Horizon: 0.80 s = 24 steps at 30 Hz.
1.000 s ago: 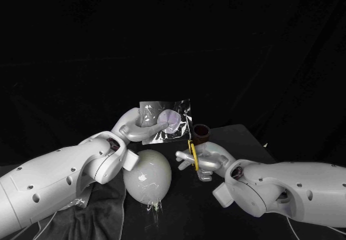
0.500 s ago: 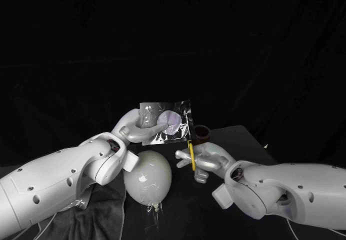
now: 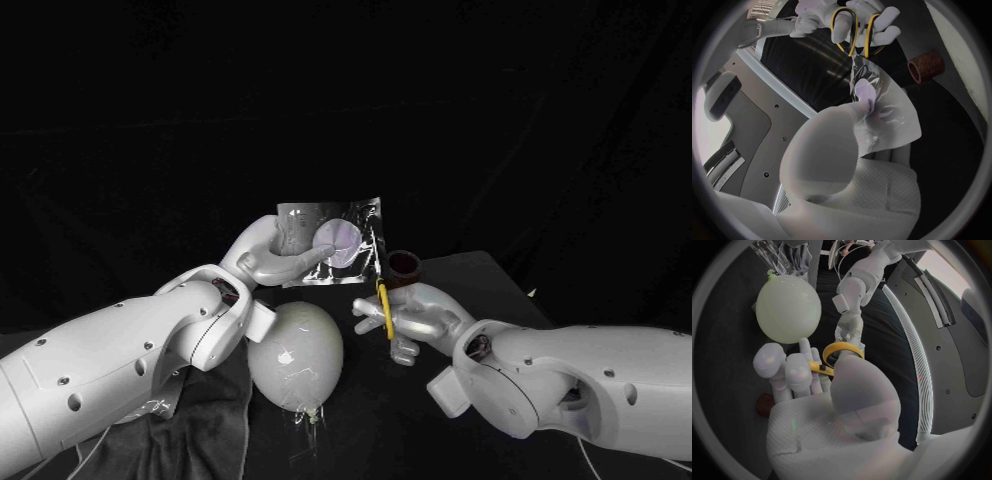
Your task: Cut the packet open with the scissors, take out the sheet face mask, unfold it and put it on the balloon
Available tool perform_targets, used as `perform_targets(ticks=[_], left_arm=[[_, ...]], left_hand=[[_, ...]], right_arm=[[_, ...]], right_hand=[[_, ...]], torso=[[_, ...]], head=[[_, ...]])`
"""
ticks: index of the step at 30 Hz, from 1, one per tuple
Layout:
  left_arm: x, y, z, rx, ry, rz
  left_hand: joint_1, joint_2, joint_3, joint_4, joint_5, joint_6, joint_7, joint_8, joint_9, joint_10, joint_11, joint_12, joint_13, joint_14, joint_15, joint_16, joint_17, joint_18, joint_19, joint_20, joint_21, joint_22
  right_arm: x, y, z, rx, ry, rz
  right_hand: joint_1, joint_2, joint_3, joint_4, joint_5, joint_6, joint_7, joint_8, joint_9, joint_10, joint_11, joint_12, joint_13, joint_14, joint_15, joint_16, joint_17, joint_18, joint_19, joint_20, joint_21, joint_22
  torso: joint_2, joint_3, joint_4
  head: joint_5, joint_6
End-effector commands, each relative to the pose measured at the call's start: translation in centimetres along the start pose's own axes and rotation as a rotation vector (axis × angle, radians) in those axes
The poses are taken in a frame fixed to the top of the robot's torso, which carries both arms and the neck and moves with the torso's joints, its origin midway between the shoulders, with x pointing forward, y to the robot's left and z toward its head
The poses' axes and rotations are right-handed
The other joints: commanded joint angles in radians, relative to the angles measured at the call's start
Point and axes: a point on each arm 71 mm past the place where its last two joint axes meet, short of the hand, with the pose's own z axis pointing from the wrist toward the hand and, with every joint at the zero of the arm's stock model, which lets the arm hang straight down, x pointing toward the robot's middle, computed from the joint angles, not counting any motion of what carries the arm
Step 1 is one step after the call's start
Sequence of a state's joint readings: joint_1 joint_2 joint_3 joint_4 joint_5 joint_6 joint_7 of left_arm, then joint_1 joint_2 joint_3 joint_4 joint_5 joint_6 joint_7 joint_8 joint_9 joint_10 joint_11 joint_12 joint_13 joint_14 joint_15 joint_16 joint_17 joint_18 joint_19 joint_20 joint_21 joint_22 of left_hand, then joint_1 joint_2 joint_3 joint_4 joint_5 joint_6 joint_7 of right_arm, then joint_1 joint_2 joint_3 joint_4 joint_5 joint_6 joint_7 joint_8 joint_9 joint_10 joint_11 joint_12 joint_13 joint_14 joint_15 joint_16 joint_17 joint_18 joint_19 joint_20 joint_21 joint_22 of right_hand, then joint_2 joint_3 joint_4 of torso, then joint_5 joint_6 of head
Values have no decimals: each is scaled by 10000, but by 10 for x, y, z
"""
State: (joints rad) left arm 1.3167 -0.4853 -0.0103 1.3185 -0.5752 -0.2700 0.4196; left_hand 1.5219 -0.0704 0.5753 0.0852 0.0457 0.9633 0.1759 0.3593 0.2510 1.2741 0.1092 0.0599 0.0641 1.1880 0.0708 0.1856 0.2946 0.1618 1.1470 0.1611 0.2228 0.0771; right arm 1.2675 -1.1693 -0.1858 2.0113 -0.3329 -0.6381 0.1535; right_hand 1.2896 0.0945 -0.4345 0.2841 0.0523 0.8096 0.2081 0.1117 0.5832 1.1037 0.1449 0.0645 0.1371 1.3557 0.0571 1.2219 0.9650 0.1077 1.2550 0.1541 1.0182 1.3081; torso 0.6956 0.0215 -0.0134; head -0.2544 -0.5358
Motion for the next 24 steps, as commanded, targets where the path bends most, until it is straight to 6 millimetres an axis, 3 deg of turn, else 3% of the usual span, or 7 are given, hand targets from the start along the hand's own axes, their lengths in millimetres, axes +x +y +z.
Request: perform_targets(ticks=[1,24], left_arm=[[3,-5,-1,791,74,590],[11,-7,-3,1136,149,719]], left_hand=[[31,88,20,-50,30,56,1,30,1130,53,-1,37,-5,23,-56,-38,9,198,-86,-4,-9,-14],[23,80,23,-68,30,60,-1,33,1137,53,-1,36,-5,25,-57,-41,14,198,-93,-3,-10,-15]], right_arm=[[-1,5,1,-127,154,62],[-3,13,9,-270,-122,148]], right_hand=[[-85,-13,-138,37,-44,-77,109,-55,-4,-87,-15,-24,-17,-51,20,-19,44,94,-22,19,-16,482],[-94,122,-123,2,-42,78,54,35,53,96,-65,76,-45,28,-5,99,163,88,77,44,123,515]], torso=[[4,-12,1],[9,-7,-3]], head=[[-15,-1],[-63,-18]])
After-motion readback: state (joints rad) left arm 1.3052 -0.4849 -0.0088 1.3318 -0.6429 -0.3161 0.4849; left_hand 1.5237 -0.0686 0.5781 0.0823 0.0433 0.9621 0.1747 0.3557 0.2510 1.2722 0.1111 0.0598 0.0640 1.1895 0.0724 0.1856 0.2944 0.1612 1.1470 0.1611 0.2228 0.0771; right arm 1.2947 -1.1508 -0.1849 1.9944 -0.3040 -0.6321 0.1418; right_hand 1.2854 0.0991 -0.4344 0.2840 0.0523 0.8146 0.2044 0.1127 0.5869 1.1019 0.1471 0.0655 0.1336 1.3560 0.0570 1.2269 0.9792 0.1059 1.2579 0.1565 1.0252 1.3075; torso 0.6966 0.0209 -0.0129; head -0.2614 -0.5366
